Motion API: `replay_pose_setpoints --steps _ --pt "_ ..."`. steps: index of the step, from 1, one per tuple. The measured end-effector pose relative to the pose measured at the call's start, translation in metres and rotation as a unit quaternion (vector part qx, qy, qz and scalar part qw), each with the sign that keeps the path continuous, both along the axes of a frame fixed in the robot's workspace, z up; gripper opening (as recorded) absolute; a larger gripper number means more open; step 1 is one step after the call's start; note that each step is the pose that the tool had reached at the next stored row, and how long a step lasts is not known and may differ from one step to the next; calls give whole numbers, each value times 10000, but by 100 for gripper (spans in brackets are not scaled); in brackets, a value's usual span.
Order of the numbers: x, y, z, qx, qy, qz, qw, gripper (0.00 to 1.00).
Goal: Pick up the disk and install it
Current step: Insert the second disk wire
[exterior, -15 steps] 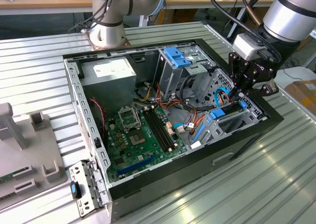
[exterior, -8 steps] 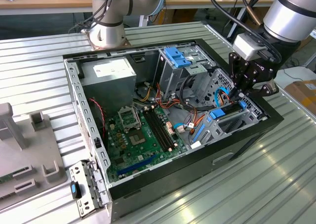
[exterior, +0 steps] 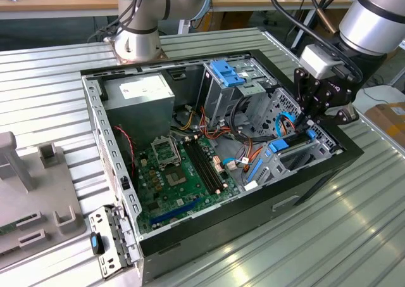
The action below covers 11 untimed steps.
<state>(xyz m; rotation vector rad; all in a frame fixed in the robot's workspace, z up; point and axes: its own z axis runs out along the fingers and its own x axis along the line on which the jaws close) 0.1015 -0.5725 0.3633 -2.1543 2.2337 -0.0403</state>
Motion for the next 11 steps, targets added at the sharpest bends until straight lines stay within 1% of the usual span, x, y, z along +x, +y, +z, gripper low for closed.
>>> replay_pose_setpoints --steps 4,9,11 --pt "0 -2 0 0 0 0 10000 16" --pt "0 -28 0 0 0 0 10000 16" --pt "0 -28 0 0 0 0 10000 16"
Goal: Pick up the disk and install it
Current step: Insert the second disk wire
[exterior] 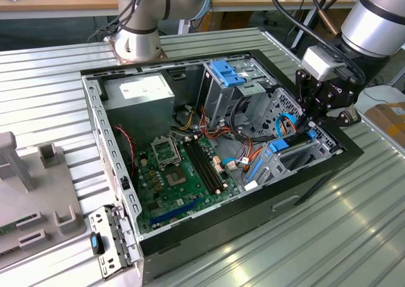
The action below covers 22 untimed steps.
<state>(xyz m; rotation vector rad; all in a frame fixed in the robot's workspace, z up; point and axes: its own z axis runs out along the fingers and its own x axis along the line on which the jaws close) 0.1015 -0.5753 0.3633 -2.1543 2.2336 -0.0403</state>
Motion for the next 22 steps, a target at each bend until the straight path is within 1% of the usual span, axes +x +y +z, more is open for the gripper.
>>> replay_pose_setpoints --steps 3,9,12,19,22 --pt "0 -11 -1 1 0 0 10000 16" --pt "0 -19 0 1 0 0 10000 16" --pt "0 -31 0 1 0 0 10000 16" --pt "0 -35 0 0 0 0 10000 16" --pt "0 -53 0 0 0 0 10000 16"
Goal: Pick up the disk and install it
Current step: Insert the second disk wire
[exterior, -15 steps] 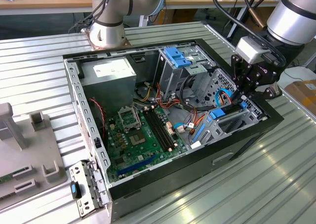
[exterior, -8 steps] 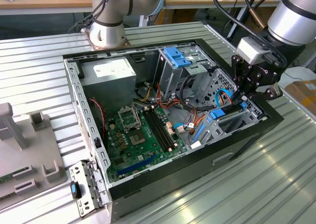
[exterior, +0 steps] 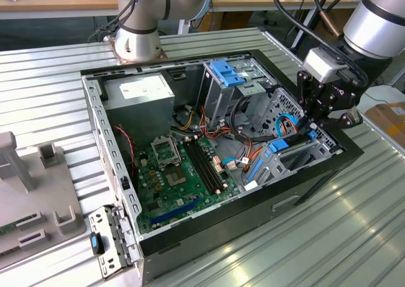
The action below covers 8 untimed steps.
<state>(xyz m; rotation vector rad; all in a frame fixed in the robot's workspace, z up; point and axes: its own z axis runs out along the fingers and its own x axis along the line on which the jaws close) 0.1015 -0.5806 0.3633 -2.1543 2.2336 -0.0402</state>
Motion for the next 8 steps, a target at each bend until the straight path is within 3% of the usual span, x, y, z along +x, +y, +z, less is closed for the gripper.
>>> replay_pose_setpoints --steps 5,8 --pt "-10 -6 -1 9 -2 4 10000 16" --pt "-65 -7 -4 53 -25 32 10000 16"
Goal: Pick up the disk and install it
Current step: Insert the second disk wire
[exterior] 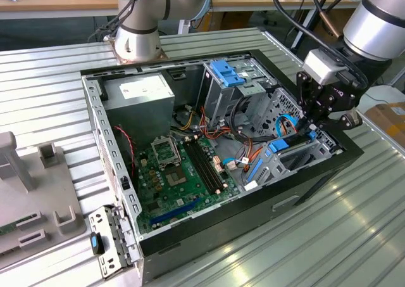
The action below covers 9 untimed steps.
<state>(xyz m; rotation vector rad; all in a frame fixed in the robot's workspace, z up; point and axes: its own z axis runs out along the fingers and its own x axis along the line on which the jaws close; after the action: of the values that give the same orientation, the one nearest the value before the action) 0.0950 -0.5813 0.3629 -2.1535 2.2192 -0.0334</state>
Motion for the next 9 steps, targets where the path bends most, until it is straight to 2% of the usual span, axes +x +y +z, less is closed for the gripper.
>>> replay_pose_setpoints --steps 1,4,5,9 --pt "-8 0 -11 27 -4 24 10000 16" --pt "-12 0 -17 46 -5 46 10000 16" --pt "-12 0 -25 97 -5 63 9999 16" --pt "-12 0 -38 106 -14 113 9999 16"
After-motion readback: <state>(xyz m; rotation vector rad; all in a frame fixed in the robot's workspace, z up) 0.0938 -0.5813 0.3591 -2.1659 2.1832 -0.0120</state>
